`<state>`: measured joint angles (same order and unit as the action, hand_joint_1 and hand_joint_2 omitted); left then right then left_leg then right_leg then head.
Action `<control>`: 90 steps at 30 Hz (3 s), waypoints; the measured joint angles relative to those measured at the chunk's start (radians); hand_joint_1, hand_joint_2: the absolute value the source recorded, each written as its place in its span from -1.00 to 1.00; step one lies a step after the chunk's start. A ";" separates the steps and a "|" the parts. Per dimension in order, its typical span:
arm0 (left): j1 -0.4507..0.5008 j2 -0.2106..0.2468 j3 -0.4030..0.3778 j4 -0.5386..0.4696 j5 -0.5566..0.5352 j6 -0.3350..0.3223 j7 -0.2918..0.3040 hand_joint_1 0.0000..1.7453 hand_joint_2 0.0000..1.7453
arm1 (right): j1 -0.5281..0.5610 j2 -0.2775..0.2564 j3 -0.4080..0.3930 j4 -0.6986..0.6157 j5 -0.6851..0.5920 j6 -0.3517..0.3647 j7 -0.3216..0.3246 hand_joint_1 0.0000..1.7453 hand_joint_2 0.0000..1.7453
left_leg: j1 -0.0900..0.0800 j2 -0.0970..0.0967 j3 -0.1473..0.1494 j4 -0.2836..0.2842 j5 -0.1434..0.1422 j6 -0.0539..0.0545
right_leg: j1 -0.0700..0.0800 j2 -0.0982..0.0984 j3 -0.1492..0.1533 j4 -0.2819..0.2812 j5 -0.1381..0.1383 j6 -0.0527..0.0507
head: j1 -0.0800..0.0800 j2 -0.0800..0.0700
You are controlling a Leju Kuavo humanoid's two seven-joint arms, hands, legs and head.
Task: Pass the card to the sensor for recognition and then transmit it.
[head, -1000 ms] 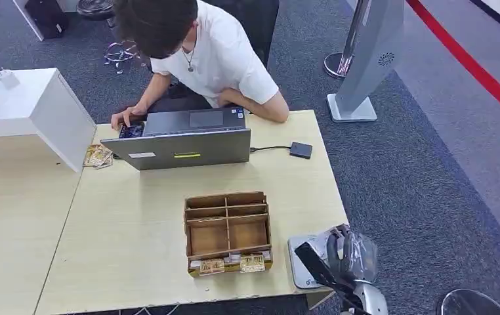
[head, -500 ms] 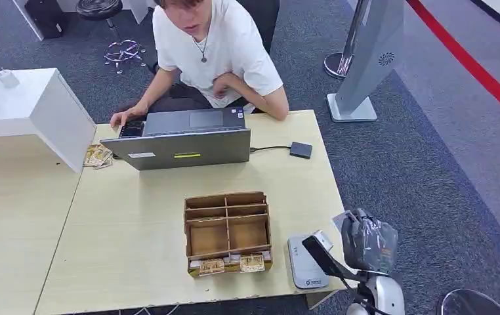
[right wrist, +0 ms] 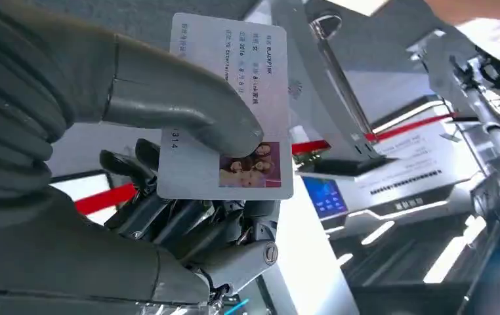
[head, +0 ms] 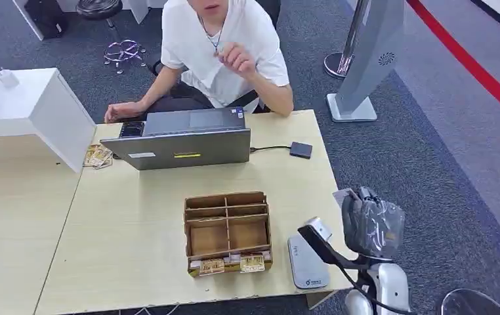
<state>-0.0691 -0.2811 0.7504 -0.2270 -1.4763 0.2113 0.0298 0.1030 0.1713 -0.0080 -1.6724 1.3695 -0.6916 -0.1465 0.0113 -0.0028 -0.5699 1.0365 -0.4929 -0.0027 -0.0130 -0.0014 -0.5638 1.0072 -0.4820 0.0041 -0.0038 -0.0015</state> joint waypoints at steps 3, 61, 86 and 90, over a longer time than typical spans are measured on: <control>-0.003 -0.002 -0.004 0.000 -0.002 -0.004 0.000 -1.00 -1.00 | -0.019 0.000 0.029 -0.018 0.010 0.000 0.003 1.00 1.00 | 0.000 0.000 0.000 0.000 0.000 0.000 | 0.000 0.000 0.000 0.000 0.000 0.000 | 0.000 0.000; -0.022 -0.010 -0.054 0.000 -0.014 -0.022 0.018 -1.00 -1.00 | -0.157 -0.111 0.501 0.071 -0.185 0.123 0.002 -1.00 1.00 | 0.000 0.000 0.000 0.000 0.000 0.000 | 0.000 0.000 0.000 0.000 0.000 0.000 | 0.000 0.000; -0.023 -0.008 -0.068 0.000 -0.016 -0.031 0.012 -1.00 -1.00 | -0.203 -0.172 0.588 0.156 -0.112 0.230 0.032 -1.00 1.00 | 0.000 0.000 0.000 0.000 0.001 0.000 | 0.000 0.000 0.000 0.000 0.001 0.000 | 0.000 0.000; -0.025 -0.008 -0.074 0.000 -0.017 -0.032 0.011 -1.00 -1.00 | -0.224 -0.172 0.595 0.201 -0.067 0.217 0.059 -1.00 1.00 | 0.000 0.000 0.000 0.000 0.001 0.000 | 0.000 0.000 0.000 0.000 0.001 0.000 | 0.000 0.000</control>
<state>-0.0940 -0.2892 0.6767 -0.2270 -1.4931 0.1797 0.0404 -0.1214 -0.0008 0.5875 -1.4709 1.3024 -0.4742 -0.0873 0.0113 -0.0028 -0.5700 1.0365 -0.4923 -0.0025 -0.0130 -0.0013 -0.5639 1.0073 -0.4814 0.0042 -0.0038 -0.0015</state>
